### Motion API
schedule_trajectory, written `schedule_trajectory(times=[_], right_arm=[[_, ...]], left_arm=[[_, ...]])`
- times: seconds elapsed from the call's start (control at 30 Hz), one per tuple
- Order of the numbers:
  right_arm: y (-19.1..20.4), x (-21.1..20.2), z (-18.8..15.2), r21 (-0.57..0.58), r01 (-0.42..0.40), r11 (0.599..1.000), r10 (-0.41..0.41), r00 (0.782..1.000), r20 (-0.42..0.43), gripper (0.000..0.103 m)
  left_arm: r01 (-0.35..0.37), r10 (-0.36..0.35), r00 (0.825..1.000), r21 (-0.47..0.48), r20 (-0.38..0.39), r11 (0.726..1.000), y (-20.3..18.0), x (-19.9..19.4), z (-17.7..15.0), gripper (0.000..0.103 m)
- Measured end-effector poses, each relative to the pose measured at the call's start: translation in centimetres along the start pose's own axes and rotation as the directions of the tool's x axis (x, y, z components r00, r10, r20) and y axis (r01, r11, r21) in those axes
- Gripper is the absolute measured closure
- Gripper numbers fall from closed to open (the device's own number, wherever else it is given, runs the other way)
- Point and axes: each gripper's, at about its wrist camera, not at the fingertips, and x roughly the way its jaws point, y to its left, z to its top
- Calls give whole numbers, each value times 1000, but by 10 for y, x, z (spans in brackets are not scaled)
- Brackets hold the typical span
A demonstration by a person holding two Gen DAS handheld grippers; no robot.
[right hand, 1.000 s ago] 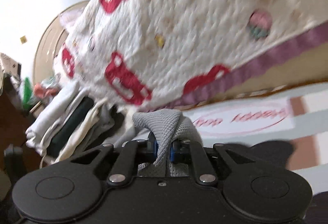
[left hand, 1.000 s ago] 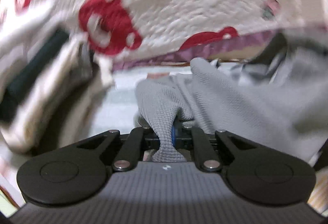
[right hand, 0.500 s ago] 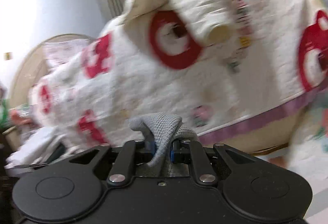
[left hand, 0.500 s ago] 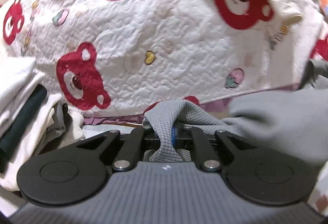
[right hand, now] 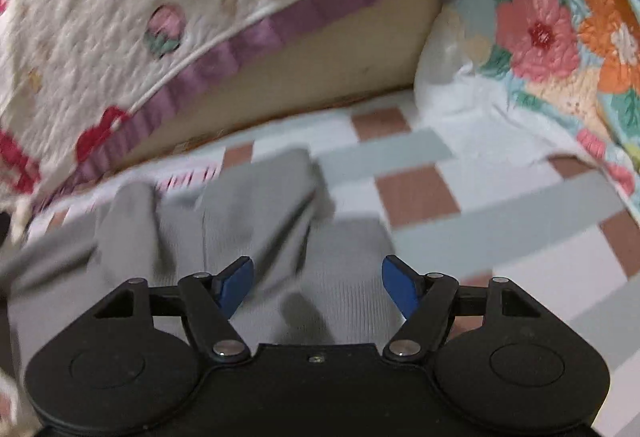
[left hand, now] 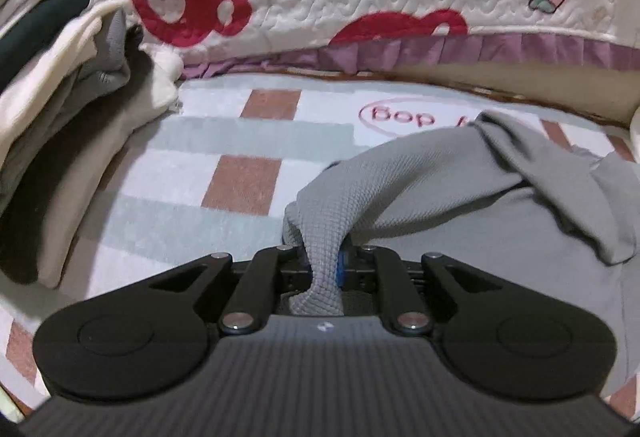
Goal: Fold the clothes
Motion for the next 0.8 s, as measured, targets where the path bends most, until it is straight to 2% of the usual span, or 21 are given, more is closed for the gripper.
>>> schedule_trajectory(times=[0.13, 0.27, 0.33, 0.4, 0.43, 0.47, 0.5, 0.57, 0.6, 0.63, 0.67, 0.73, 0.8], right_arm=[[-6, -19, -36, 2, -37, 999, 37, 999, -40, 27], [-5, -21, -48, 16, -84, 996, 85, 992, -97, 27], [2, -18, -50, 45, -171, 984, 176, 974, -143, 27], [11, -14, -52, 77, -271, 959, 281, 940, -193, 27], [18, -10, -56, 76, -298, 951, 308, 926, -218, 27], [25, -6, -60, 64, -303, 951, 310, 921, -237, 26], [33, -1, -65, 43, -292, 955, 293, 921, -256, 26], [50, 1, -76, -62, -258, 964, 237, 943, -235, 28], [60, 0, -80, -148, -234, 961, 200, 956, -216, 46], [74, 0, -82, -271, -200, 942, 147, 968, -203, 79], [85, 0, -83, -355, -184, 916, 122, 974, -191, 93], [87, -9, -67, -346, -197, 917, 159, 978, -136, 96], [83, -33, -37, -309, -174, 935, 178, 984, -14, 96]], left_arm=[[-3, 3, 1000, -3, -10, 1000, -2, 0, -1, 93], [-7, 7, 999, 8, -44, 1000, -5, 3, -8, 92], [4, -4, 999, 11, -50, 1000, -6, 2, -9, 90], [15, -14, 998, 13, -54, 1000, -7, 0, -9, 89], [22, -21, 998, 15, -53, 1000, -6, 0, -9, 90], [30, -29, 998, 19, -50, 999, -6, -1, -10, 95], [37, -36, 998, 28, -42, 999, -6, -3, -9, 97], [49, -48, 999, 46, -20, 998, -7, -8, -7, 97], [55, -55, 998, 46, -4, 997, -8, -12, -5, 97], [67, -67, 998, 44, 12, 997, -8, -17, -2, 97], [82, -83, 996, 40, 29, 996, -9, -22, 2, 97], [123, -125, 990, 33, 60, 992, -10, -31, 14, 97], [162, -164, 983, 26, 80, 986, -15, -36, 29, 97]])
